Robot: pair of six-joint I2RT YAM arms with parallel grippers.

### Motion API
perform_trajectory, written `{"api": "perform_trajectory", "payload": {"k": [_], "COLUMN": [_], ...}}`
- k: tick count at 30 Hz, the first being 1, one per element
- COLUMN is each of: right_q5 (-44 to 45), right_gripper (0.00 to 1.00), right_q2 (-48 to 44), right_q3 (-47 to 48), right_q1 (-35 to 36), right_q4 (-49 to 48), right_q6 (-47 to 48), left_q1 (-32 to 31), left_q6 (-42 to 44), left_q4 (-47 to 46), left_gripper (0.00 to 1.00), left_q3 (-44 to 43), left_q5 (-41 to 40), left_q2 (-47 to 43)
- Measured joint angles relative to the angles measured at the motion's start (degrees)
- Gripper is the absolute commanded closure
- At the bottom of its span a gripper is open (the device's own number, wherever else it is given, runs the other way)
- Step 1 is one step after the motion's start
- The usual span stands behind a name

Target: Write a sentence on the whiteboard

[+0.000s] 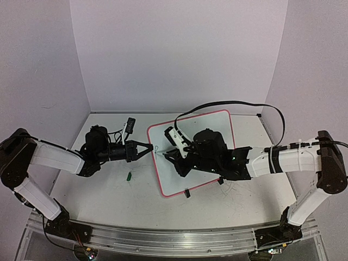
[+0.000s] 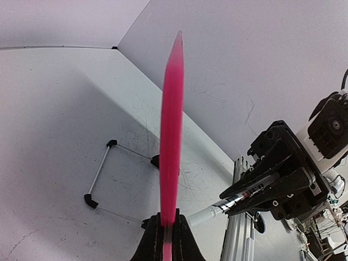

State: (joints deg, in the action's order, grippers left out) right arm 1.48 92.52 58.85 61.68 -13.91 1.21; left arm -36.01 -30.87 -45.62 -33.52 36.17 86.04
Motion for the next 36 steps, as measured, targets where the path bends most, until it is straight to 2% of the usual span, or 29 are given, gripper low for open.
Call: {"api": "perform_trajectory", "payload": {"k": [22, 36], "right_q5": [4.2, 3.6], "right_gripper": [1.0, 1.0], "right_q2": [-1.2, -1.8], "right_q3": [-1.4, -2.8], "right_q1": [0.4, 0.4], "right_q4": [-0.2, -0.2], "right_q6": [-2.3, -3.1], "left_q1": [0.0, 0.0], "left_q6": [0.0, 0.0], "left_q4": [0.1, 0.1], "left_gripper": [1.0, 1.0], "left_q3": [0.0, 0.0], "left_q5": [-0.3, -0.3], "left_q2": [0.0, 0.0]}}
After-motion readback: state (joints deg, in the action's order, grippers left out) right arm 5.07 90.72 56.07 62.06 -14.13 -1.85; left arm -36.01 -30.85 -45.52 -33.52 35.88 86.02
